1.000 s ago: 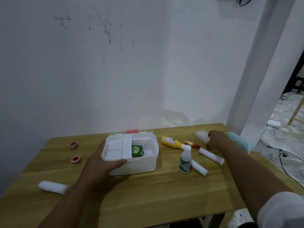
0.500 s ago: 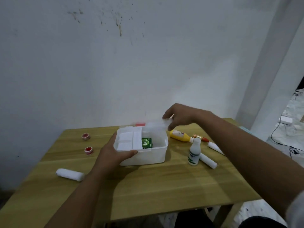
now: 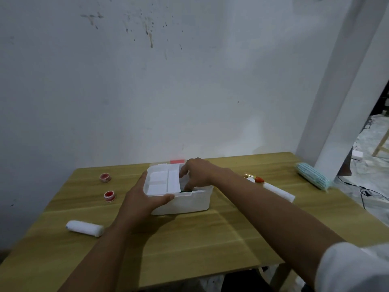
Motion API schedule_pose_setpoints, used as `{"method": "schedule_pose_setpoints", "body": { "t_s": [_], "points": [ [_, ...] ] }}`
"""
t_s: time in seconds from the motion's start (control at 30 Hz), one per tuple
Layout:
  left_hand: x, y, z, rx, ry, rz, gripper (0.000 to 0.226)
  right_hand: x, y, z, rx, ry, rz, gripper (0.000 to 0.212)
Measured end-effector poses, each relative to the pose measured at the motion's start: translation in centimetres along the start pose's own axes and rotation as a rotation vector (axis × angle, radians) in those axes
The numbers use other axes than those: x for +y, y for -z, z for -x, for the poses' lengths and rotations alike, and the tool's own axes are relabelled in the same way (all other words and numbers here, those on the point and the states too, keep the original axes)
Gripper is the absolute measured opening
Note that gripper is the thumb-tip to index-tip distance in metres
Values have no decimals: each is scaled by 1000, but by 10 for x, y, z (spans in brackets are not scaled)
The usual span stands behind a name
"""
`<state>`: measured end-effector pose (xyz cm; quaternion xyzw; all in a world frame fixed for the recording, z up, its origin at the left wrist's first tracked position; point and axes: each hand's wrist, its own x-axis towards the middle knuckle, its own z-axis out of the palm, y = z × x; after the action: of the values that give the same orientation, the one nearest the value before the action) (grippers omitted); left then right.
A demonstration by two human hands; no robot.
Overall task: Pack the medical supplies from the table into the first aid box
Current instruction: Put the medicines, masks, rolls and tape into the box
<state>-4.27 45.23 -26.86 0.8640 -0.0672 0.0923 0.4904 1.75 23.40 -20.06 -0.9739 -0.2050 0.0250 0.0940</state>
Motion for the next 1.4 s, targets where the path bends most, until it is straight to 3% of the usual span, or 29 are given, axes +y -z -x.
{"method": "schedule_pose_setpoints", "body": {
  "t_s": [0.3, 0.47, 0.57, 0.67, 0.8, 0.87, 0.97, 1.1, 1.2, 1.4],
  "points": [
    [0, 1, 0, -6, -2, 0, 106, 17, 10, 4, 125, 21, -179, 55],
    [3, -1, 1, -4, -27, -6, 101, 76, 50, 29, 375, -92, -325, 29],
    [0, 1, 2, -18, -29, -8, 100, 127, 62, 52, 488, -269, -264, 21],
    [0, 1, 3, -12, -28, -20, 100, 192, 59, 79, 497, -533, -161, 29],
    [5, 0, 4, -21, -31, -31, 79, 262, 36, 126, 387, -891, -36, 38],
    [6, -1, 4, -27, -24, -37, 81, 286, 19, 149, 329, -1047, 25, 39],
    [12, -3, 7, -13, -22, -25, 75, 310, -11, 171, 285, -1154, 59, 42],
    [17, -6, 9, -5, -30, -19, 75, 316, -26, 182, 422, -1108, 148, 26],
    [19, -6, 9, -18, -18, -4, 71, 305, -1, 171, 470, -1017, 28, 27],
    [10, -2, 4, -8, 6, -23, 88, 214, 89, 113, 529, -536, -200, 48]
  ]
}}
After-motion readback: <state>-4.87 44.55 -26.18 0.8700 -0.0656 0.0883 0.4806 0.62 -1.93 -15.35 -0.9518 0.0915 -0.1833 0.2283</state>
